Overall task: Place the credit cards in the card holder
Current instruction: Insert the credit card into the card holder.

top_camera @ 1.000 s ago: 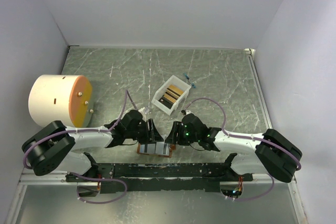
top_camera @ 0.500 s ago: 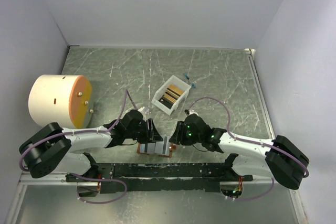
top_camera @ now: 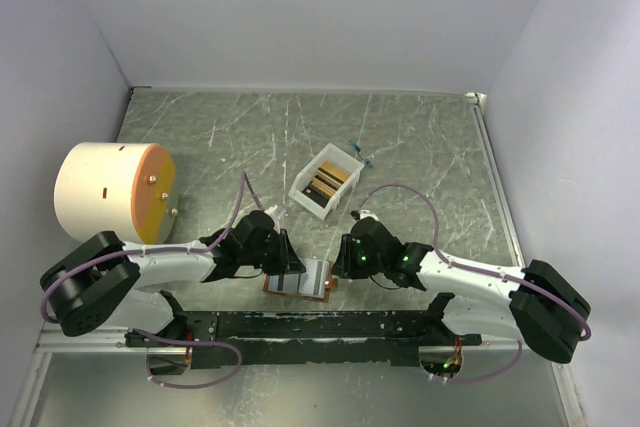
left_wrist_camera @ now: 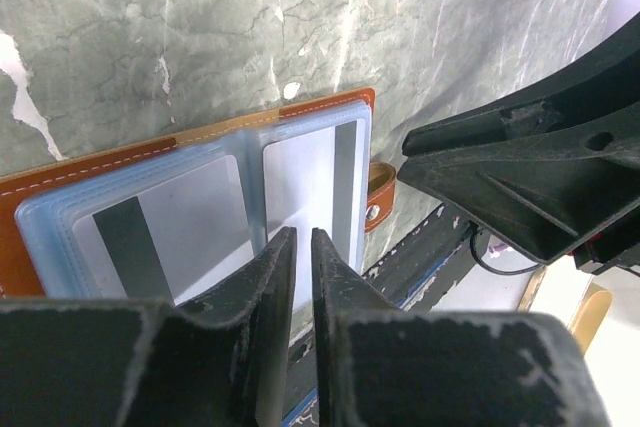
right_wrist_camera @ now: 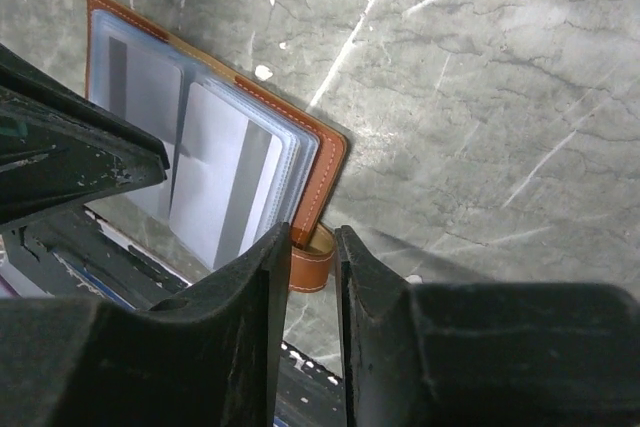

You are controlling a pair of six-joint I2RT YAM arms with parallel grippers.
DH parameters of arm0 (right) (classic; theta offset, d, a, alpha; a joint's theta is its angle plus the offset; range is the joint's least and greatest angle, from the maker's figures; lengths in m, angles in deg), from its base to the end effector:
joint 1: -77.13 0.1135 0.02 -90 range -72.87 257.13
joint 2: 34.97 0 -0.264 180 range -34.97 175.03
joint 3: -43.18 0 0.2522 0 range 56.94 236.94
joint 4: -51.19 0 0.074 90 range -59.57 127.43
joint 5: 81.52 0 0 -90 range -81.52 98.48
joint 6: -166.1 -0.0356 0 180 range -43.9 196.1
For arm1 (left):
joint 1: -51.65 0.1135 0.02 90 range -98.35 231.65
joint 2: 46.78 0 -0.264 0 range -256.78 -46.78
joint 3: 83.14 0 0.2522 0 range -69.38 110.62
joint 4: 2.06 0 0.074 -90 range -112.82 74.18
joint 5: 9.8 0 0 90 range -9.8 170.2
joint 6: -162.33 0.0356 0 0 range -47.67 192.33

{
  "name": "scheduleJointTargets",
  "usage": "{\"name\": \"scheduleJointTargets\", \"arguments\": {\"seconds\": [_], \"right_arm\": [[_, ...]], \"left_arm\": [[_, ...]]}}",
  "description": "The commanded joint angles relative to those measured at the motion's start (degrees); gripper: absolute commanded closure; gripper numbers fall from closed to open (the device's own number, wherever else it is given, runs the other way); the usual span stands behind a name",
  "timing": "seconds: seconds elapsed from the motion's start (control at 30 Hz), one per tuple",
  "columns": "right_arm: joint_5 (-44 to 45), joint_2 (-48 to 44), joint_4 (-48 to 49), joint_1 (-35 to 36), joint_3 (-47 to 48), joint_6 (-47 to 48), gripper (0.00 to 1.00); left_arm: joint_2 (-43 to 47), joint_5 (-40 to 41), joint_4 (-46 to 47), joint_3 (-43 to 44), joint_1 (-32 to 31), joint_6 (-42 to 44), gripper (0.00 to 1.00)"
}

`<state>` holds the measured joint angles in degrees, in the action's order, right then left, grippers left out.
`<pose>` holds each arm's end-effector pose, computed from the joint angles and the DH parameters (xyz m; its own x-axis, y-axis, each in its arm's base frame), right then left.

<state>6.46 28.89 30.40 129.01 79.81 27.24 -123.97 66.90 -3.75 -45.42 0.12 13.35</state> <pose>0.1232 0.1591 0.1536 -0.9050 0.0659 -0.4203 -0.1812 0.8341 0.5210 0.1416 -0.1914 0.1391 -0.9563 -0.1371 -0.2582 0.0973 0.6837 -0.7232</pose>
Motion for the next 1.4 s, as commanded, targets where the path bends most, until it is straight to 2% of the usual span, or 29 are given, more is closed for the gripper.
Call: {"name": "scheduleJointTargets", "arguments": {"seconds": [0.0, 0.23, 0.37, 0.4, 0.83, 1.1, 1.2, 1.37], "right_arm": [[-0.31, 0.63, 1.17, 0.49, -1.04, -0.66, 0.75], [0.31, 0.10, 0.73, 0.60, -1.28, -1.06, 0.76], [0.28, 0.52, 1.20, 0.66, -1.53, -1.06, 0.76], [0.27, 0.79, 1.31, 0.68, -1.56, -1.05, 0.76], [0.26, 1.63, 2.21, 0.77, -1.34, -1.50, 0.76], [0.53, 2.13, 2.51, 0.87, -1.16, -1.50, 0.76], [0.37, 2.63, 3.17, 0.94, -1.25, -1.59, 0.76], [0.61, 3.43, 5.09, 1.23, -2.21, -2.16, 0.76]], "left_arm": [[-0.86, -0.08, 1.98, 1.41, -0.55, 0.07, 0.77], [1.99, 4.78, -5.54, 3.13, -0.71, 2.91, 0.77], [1.26, 5.59, -7.57, 4.31, -0.84, 4.66, 0.92], [0.84, 5.46, -7.35, 4.39, -0.90, 4.78, 0.93], [-4.96, 6.52, -8.76, 6.80, -2.53, 6.25, 0.93], [-5.30, 9.41, -12.10, 8.70, -4.36, 7.07, 0.92], [-4.97, 7.91, -10.75, 8.68, -4.60, 6.39, 0.90], [-2.78, 5.40, -6.35, 6.99, -4.80, 3.57, 0.93]]}}
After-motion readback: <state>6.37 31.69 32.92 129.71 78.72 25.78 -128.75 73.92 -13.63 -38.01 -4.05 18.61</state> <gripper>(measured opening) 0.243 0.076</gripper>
